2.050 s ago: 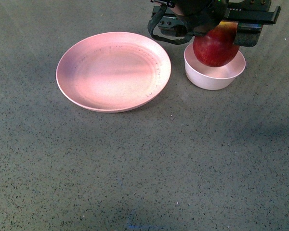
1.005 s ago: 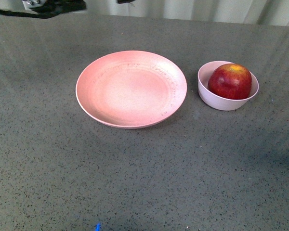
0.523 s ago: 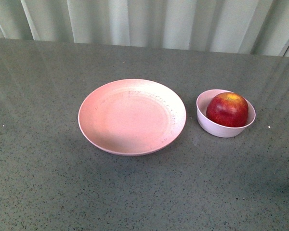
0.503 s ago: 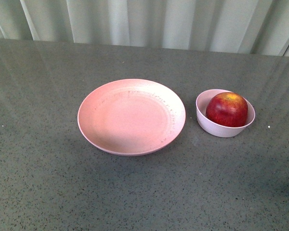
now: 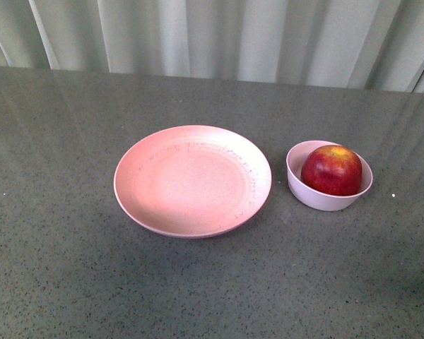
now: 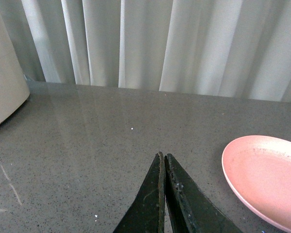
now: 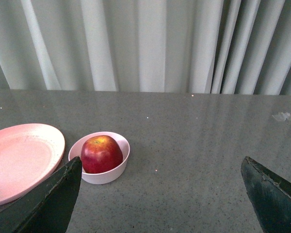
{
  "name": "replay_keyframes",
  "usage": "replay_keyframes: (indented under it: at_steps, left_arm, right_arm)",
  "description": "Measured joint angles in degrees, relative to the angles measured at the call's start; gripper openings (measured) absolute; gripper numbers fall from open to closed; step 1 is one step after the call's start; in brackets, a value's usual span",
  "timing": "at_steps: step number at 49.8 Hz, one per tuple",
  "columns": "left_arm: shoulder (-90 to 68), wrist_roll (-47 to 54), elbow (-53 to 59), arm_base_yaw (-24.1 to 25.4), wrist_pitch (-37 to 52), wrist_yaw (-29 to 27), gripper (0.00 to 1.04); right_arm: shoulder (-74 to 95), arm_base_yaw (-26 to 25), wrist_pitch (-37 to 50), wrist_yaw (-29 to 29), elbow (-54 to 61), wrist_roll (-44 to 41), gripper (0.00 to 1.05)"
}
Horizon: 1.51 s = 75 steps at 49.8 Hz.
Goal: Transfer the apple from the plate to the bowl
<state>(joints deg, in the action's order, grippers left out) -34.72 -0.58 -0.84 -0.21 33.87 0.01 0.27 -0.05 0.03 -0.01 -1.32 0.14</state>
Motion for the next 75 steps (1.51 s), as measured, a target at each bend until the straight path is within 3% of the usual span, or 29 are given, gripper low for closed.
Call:
replay_keyframes:
  at_steps: [51, 58, 75]
  left_arm:
    - [24.3, 0.0, 0.0, 0.0, -23.4, 0.0, 0.02]
    - [32.5, 0.0, 0.0, 0.0, -33.2, 0.0, 0.02]
    - [33.8, 0.0, 0.0, 0.0, -33.9, 0.0, 0.02]
  right_arm:
    - [0.0, 0.0, 0.0, 0.0, 0.0, 0.0, 0.96]
    - [0.0, 0.0, 0.0, 0.0, 0.0, 0.0, 0.96]
    - [0.0, 0.0, 0.0, 0.0, 0.0, 0.0, 0.96]
